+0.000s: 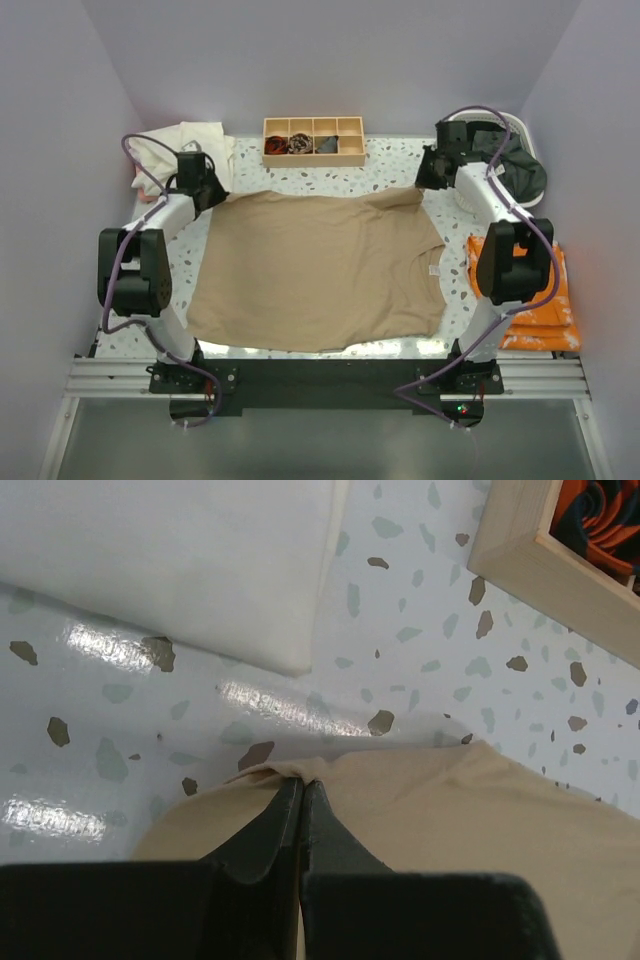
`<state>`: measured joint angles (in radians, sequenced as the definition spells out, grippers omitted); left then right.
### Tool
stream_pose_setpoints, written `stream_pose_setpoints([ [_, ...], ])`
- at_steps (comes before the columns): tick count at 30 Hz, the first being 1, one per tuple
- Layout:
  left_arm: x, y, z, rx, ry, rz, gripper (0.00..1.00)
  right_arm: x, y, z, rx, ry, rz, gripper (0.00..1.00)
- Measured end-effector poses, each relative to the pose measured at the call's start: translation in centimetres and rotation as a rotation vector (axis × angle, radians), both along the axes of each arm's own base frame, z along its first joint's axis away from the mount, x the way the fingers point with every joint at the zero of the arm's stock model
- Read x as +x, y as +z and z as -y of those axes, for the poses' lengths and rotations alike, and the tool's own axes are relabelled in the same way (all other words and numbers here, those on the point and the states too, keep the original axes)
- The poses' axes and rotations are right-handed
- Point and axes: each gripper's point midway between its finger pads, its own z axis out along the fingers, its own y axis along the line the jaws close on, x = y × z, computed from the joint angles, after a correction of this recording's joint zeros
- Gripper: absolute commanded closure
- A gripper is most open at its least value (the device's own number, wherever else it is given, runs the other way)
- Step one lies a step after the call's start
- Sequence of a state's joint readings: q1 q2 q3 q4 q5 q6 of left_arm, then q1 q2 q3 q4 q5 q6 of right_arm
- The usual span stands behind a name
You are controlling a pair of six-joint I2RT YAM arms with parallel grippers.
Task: Fold and stack the t-shirts
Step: Fold the flattened tshirt in 1/3 of the way
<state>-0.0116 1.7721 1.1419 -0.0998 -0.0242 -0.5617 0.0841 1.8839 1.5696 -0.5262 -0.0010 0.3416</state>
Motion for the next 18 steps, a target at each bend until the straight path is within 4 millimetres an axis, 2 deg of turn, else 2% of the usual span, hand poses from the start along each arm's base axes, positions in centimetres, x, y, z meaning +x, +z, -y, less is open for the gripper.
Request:
stream_pose_setpoints([
  [5,-1.3,3.1,-0.2,0.009,0.004,0.044,1.0,-3.1,2.2,0.0,0.012,0.011,0.019,1.0],
  [8,-2.4,3.9,-0.3,0.012,0.007,0.05,1.0,-5.1,2.9,0.2,0.012,0.012,0.009,1.0],
  [11,-3.7,3.1,-0.5,0.015,0.012,0.021,1.0,-6.8,2.3,0.3,0.01,0.011,-0.022,1.0],
  [18,-8.4,-0.4,-1.5,0.057,0.047,-0.109,1.0,-12.5,-1.7,0.7,0.006,-0.002,-0.171,1.0],
])
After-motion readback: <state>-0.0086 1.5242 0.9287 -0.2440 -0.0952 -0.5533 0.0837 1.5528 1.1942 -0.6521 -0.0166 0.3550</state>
